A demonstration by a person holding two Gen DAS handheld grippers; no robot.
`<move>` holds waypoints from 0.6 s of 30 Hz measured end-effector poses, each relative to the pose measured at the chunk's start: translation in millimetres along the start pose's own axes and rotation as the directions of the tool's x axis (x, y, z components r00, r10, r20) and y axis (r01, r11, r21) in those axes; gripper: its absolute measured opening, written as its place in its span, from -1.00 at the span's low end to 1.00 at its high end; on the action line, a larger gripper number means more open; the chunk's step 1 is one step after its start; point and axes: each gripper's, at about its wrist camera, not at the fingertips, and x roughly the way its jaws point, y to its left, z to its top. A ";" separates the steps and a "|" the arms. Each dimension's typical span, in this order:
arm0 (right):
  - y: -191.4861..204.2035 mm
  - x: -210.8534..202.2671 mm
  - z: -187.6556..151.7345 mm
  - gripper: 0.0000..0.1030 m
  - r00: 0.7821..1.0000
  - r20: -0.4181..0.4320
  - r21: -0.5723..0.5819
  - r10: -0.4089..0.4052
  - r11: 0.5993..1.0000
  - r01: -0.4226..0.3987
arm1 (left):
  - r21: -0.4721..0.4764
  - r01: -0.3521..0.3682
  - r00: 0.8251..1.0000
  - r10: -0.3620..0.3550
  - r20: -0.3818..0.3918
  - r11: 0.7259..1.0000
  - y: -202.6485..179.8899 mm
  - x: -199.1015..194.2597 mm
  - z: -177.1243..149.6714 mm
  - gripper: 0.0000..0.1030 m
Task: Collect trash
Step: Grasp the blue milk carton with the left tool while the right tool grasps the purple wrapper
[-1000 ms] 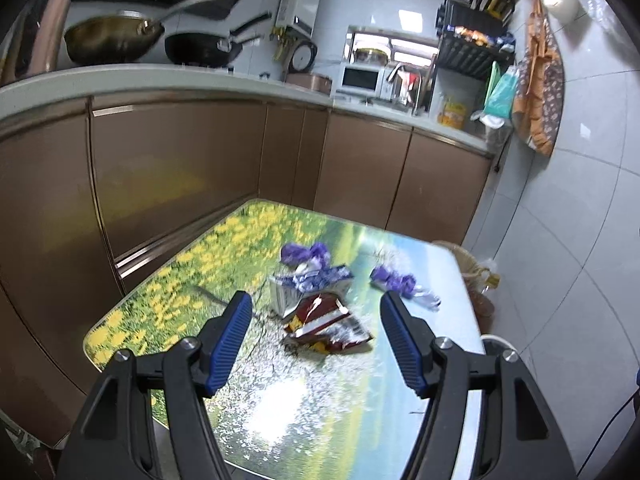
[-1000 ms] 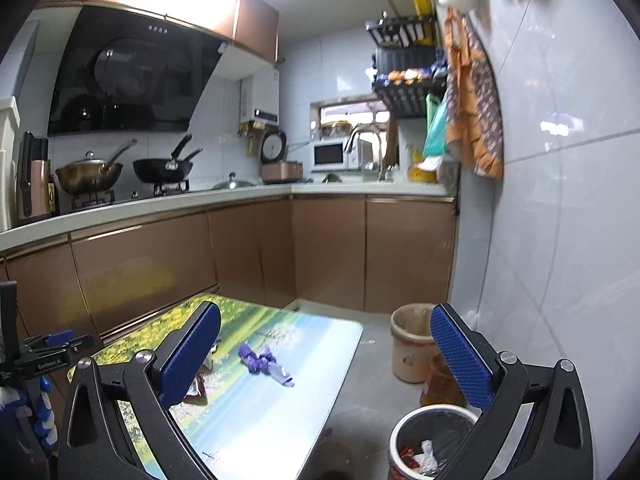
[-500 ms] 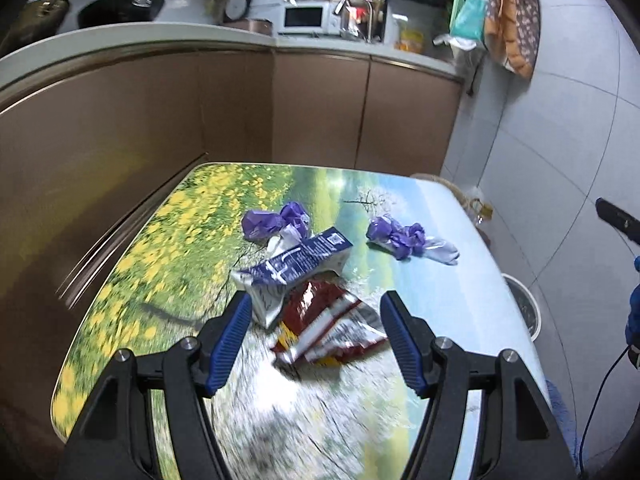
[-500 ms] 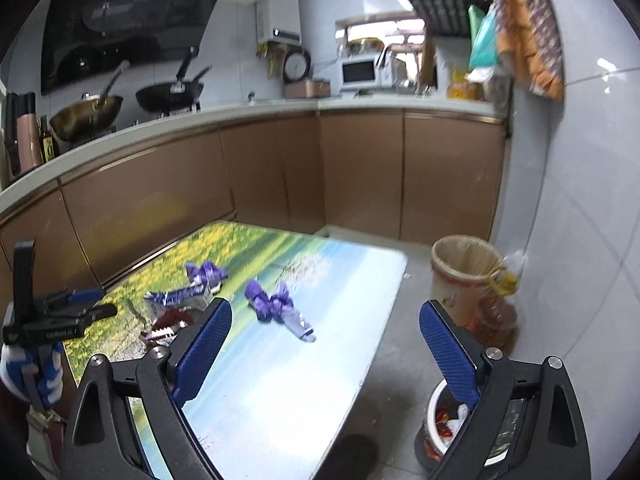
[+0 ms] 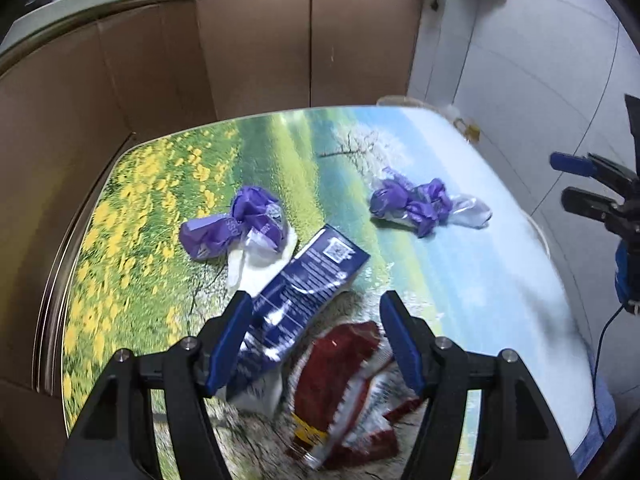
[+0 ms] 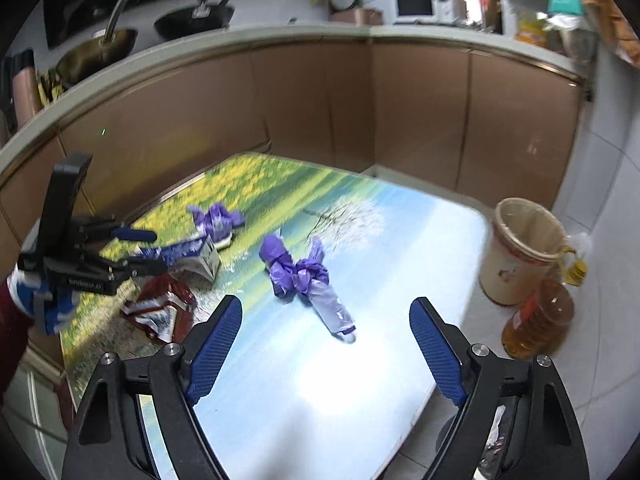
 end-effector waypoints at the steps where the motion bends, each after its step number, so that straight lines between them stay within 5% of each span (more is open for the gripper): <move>1: -0.2 9.1 1.6 0.62 1.000 -0.018 -0.011 0.005 1.000 -0.005 | 0.007 0.003 1.000 -0.003 -0.011 1.000 1.5 4.1 1.8 0.25; 7: -12.2 61.5 4.1 0.52 0.992 -0.124 -0.040 0.037 0.998 -0.042 | 0.081 0.010 0.998 -0.004 -0.067 0.997 -0.2 24.7 9.7 0.24; 14: -18.6 101.1 6.4 0.28 0.978 -0.196 -0.050 0.069 0.996 -0.080 | 0.124 0.033 0.994 -0.019 -0.106 0.992 -4.3 39.2 12.0 -0.14; 18: -12.5 117.0 5.9 0.17 0.971 -0.222 -0.071 0.084 0.992 -0.102 | 0.125 0.046 0.993 -0.033 -0.111 0.991 -4.4 42.3 12.2 -0.15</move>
